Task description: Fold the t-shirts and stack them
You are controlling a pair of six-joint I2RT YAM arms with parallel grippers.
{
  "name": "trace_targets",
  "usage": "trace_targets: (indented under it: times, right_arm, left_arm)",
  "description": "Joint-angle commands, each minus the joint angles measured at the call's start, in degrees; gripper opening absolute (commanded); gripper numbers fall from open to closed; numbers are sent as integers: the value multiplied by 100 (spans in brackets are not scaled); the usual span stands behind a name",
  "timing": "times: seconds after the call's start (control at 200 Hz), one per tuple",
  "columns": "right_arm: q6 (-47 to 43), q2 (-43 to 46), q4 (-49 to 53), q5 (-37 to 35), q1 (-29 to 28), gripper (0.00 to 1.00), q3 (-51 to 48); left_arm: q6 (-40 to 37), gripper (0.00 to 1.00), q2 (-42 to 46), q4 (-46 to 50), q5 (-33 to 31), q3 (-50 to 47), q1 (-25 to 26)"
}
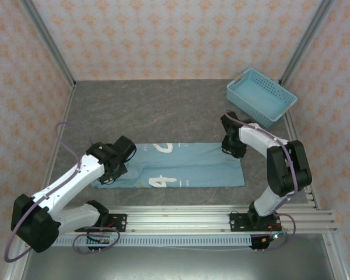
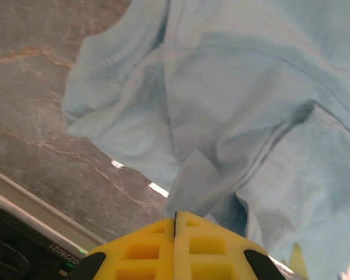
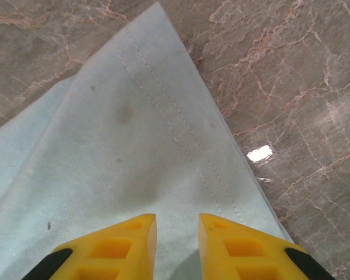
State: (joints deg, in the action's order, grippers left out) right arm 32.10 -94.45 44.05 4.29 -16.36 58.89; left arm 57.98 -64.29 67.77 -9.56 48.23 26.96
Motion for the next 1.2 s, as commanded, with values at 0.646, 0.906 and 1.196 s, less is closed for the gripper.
trace_targets:
  times: [0.646,0.906,1.196]
  right_arm:
    - [12,-483,341,-456,-6,24,-53]
    - [33,-214,287,-377,-4,24,-84]
    - [18,456,611,-710,-1,31,105]
  left_arm:
    - [-391,0,-1799,-769,-1049,6,-1611]
    - [-380,0,-2954,-990,-1154,366,-1916]
    - [-233,27,-2647,-609,-1011,717,-2063]
